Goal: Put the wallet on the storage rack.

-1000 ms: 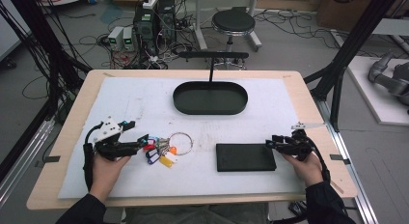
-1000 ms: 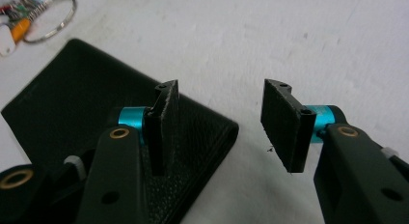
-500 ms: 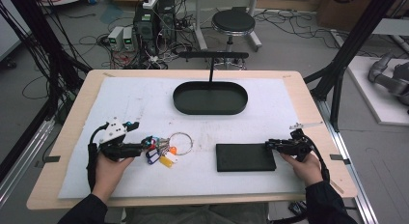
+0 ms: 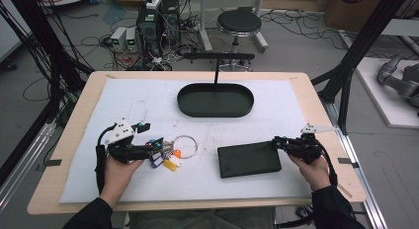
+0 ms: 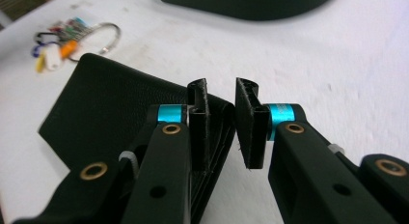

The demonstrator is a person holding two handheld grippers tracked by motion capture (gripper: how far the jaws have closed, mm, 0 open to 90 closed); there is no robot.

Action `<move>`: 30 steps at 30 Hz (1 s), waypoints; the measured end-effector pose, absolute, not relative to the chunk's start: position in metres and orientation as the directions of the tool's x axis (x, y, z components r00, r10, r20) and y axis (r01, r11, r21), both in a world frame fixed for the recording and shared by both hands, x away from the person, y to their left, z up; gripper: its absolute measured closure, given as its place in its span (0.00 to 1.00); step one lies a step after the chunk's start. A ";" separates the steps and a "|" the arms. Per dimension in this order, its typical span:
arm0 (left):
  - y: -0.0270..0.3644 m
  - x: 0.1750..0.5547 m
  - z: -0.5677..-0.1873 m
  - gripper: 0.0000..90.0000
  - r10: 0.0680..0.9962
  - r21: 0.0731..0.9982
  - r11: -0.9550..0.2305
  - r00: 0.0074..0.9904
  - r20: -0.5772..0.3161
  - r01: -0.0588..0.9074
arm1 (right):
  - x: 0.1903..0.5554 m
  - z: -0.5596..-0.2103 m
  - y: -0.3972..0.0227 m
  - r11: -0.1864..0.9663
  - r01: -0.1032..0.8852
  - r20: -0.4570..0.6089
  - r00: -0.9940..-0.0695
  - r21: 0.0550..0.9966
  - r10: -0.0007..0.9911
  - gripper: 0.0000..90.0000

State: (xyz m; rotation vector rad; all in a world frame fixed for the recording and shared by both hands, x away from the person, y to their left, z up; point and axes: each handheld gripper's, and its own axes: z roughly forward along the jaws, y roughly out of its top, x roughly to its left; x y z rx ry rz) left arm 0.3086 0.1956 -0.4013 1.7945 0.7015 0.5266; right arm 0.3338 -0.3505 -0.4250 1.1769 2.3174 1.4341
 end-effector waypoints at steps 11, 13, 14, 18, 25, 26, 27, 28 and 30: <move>0.142 0.311 -0.401 0.31 0.538 0.941 -0.269 0.842 -0.030 0.205 | 0.317 -0.413 -0.353 0.239 0.374 0.148 -0.759 0.896 0.634 0.87; 0.131 0.312 -0.403 0.31 0.507 0.938 -0.273 0.861 -0.049 0.214 | 0.315 -0.413 -0.353 0.242 0.361 0.137 -0.765 0.901 0.629 0.87; 0.126 0.312 -0.403 0.31 0.493 0.937 -0.270 0.868 -0.062 0.221 | 0.314 -0.412 -0.353 0.243 0.357 0.134 -0.767 0.902 0.627 0.87; 0.108 0.314 -0.407 0.30 0.440 0.932 -0.267 0.892 -0.109 0.246 | 0.310 -0.411 -0.354 0.253 0.330 0.110 -0.779 0.909 0.617 0.87; 0.084 0.315 -0.414 0.28 0.401 0.929 -0.266 0.906 -0.137 0.258 | 0.307 -0.410 -0.354 0.276 0.277 0.062 -0.801 0.920 0.596 0.87; 0.080 0.316 -0.415 0.28 0.391 0.926 -0.272 0.910 -0.141 0.260 | 0.306 -0.409 -0.353 0.277 0.284 0.069 -0.802 0.918 0.593 0.87; 0.075 0.316 -0.417 0.28 0.385 0.923 -0.274 0.910 -0.151 0.269 | 0.306 -0.409 -0.353 0.280 0.273 0.059 -0.805 0.920 0.591 0.87; 0.072 0.316 -0.418 0.29 0.383 0.922 -0.275 0.911 -0.157 0.274 | 0.306 -0.409 -0.353 0.280 0.274 0.062 -0.808 0.920 0.586 0.87; 0.065 0.316 -0.421 0.29 0.377 0.915 -0.285 0.911 -0.167 0.285 | 0.305 -0.409 -0.353 0.285 0.266 0.056 -0.813 0.921 0.579 0.87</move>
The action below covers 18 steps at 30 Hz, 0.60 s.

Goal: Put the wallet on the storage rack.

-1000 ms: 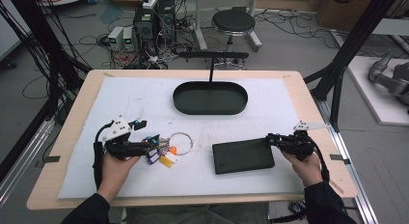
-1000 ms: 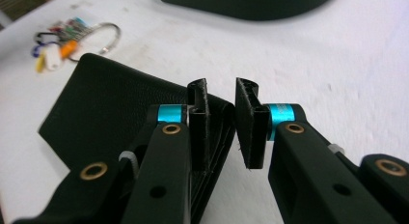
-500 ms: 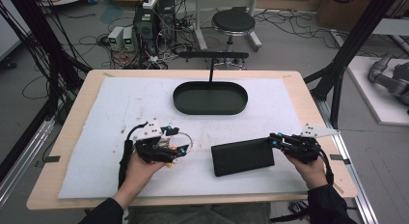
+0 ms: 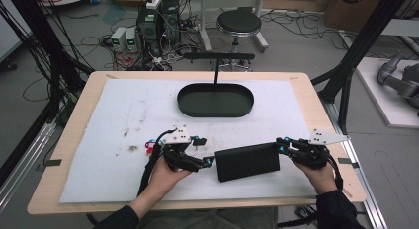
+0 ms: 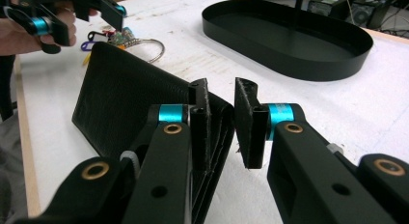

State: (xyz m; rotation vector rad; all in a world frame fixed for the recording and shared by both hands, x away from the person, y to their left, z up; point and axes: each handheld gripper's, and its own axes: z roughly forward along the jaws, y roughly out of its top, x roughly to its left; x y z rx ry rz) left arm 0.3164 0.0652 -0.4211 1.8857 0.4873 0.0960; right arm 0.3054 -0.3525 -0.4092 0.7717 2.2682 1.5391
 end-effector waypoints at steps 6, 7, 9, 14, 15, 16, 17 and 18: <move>0.048 0.319 -0.429 0.37 0.336 0.894 -0.323 0.921 -0.198 0.310 | 0.304 -0.409 -0.351 0.296 0.241 0.037 -0.827 0.924 0.561 0.87; 0.046 0.320 -0.430 0.39 0.326 0.888 -0.332 0.922 -0.209 0.318 | 0.304 -0.409 -0.351 0.296 0.243 0.040 -0.829 0.924 0.558 0.87; 0.043 0.320 -0.432 0.48 0.307 0.880 -0.337 0.923 -0.234 0.335 | 0.304 -0.409 -0.350 0.301 0.240 0.037 -0.833 0.923 0.552 0.87; 0.045 0.319 -0.431 0.71 0.257 0.882 -0.327 0.930 -0.262 0.339 | 0.304 -0.409 -0.350 0.303 0.234 0.031 -0.835 0.924 0.549 0.87; 0.047 0.319 -0.431 0.75 0.251 0.882 -0.319 0.928 -0.275 0.348 | 0.304 -0.410 -0.350 0.304 0.233 0.031 -0.836 0.924 0.547 0.87; 0.048 0.320 -0.431 0.77 0.243 0.883 -0.315 0.929 -0.281 0.349 | 0.304 -0.410 -0.350 0.306 0.237 0.034 -0.837 0.922 0.545 0.86; 0.049 0.320 -0.430 0.82 0.226 0.886 -0.304 0.930 -0.290 0.350 | 0.304 -0.410 -0.349 0.309 0.239 0.036 -0.839 0.921 0.543 0.86; 0.050 0.319 -0.429 0.82 0.226 0.889 -0.305 0.933 -0.282 0.342 | 0.304 -0.410 -0.349 0.309 0.239 0.036 -0.839 0.921 0.543 0.86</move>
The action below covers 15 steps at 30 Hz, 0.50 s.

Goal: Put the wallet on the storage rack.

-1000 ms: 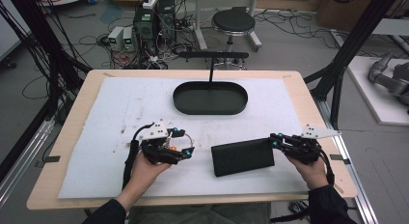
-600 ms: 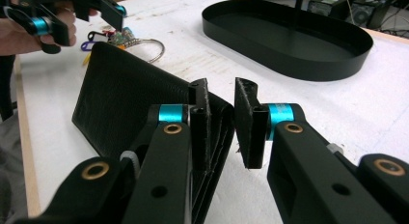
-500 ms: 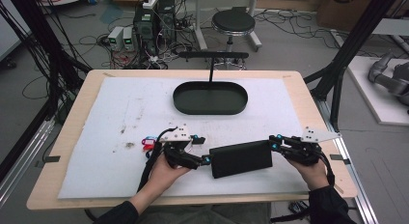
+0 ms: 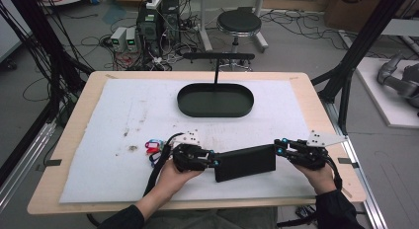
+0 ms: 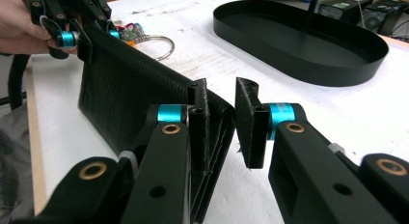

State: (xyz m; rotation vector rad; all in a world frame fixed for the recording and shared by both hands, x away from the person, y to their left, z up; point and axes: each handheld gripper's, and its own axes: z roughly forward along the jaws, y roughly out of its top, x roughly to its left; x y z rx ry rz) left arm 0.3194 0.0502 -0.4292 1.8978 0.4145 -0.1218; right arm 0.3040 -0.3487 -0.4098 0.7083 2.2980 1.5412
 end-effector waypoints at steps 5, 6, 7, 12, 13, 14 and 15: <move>0.059 0.317 -0.421 0.83 0.202 0.911 -0.323 0.959 -0.200 0.258 | 0.305 -0.408 -0.343 0.296 0.223 0.040 -0.854 0.929 0.518 0.78; 0.061 0.316 -0.419 0.83 0.199 0.913 -0.329 0.963 -0.184 0.242 | 0.305 -0.408 -0.343 0.286 0.225 0.046 -0.852 0.931 0.521 0.73; 0.063 0.315 -0.416 0.83 0.196 0.916 -0.336 0.967 -0.162 0.221 | 0.305 -0.408 -0.343 0.286 0.225 0.046 -0.852 0.931 0.521 0.73; 0.075 0.311 -0.403 0.83 0.156 0.932 -0.339 0.985 -0.076 0.126 | 0.310 -0.405 -0.339 0.229 0.250 0.108 -0.861 0.941 0.497 0.50; 0.079 0.310 -0.400 0.83 0.148 0.937 -0.332 0.987 -0.063 0.109 | 0.311 -0.405 -0.336 0.227 0.253 0.125 -0.879 0.941 0.460 0.45; 0.081 0.310 -0.398 0.83 0.145 0.939 -0.329 0.988 -0.054 0.100 | 0.312 -0.405 -0.334 0.230 0.251 0.127 -0.886 0.940 0.446 0.43; 0.084 0.309 -0.396 0.83 0.139 0.942 -0.325 0.989 -0.043 0.087 | 0.313 -0.406 -0.331 0.232 0.253 0.136 -0.896 0.939 0.423 0.41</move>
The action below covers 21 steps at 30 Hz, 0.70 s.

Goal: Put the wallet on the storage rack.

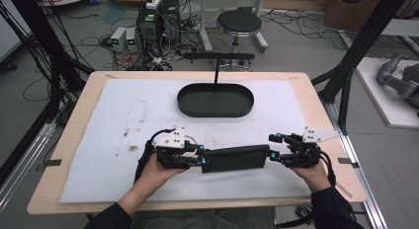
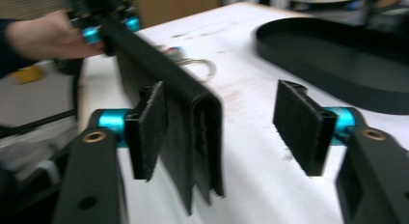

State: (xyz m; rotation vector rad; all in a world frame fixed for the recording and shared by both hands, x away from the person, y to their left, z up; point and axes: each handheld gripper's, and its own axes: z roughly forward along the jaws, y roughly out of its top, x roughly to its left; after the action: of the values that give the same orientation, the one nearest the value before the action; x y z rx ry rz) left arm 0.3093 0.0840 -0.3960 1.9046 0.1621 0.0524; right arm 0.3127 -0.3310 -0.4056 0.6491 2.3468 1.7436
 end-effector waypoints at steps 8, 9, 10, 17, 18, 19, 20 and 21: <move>0.102 0.309 -0.390 0.83 0.115 0.949 -0.314 0.993 -0.001 0.038 | 0.315 -0.408 -0.302 0.317 0.240 0.138 -0.940 0.918 0.312 0.43; 0.103 0.309 -0.389 0.83 0.111 0.949 -0.312 0.994 0.003 0.032 | 0.315 -0.409 -0.298 0.328 0.232 0.133 -0.945 0.916 0.298 0.46; 0.103 0.309 -0.390 0.83 0.108 0.951 -0.307 0.994 -0.001 0.034 | 0.315 -0.409 -0.295 0.338 0.227 0.130 -0.950 0.913 0.285 0.50; 0.106 0.310 -0.390 0.82 0.113 0.956 -0.292 0.994 -0.002 0.035 | 0.313 -0.407 -0.289 0.344 0.171 0.098 -0.971 0.923 0.219 0.82; 0.107 0.311 -0.390 0.82 0.118 0.955 -0.293 0.993 -0.002 0.036 | 0.313 -0.407 -0.289 0.344 0.171 0.098 -0.971 0.923 0.219 0.82; 0.107 0.312 -0.390 0.82 0.121 0.958 -0.284 0.993 -0.013 0.048 | 0.313 -0.407 -0.289 0.343 0.172 0.099 -0.971 0.924 0.220 0.83; 0.107 0.312 -0.391 0.81 0.130 0.959 -0.276 0.991 -0.020 0.056 | 0.313 -0.406 -0.288 0.339 0.176 0.105 -0.970 0.924 0.217 0.83; 0.108 0.313 -0.391 0.80 0.134 0.960 -0.275 0.991 -0.019 0.056 | 0.313 -0.406 -0.288 0.338 0.178 0.107 -0.970 0.924 0.217 0.84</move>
State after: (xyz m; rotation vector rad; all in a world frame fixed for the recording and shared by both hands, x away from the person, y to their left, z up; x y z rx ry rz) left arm 0.3128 0.1081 -0.3906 1.8501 0.1377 0.0751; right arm 0.3127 -0.2880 -0.4064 0.3758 2.5407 1.7478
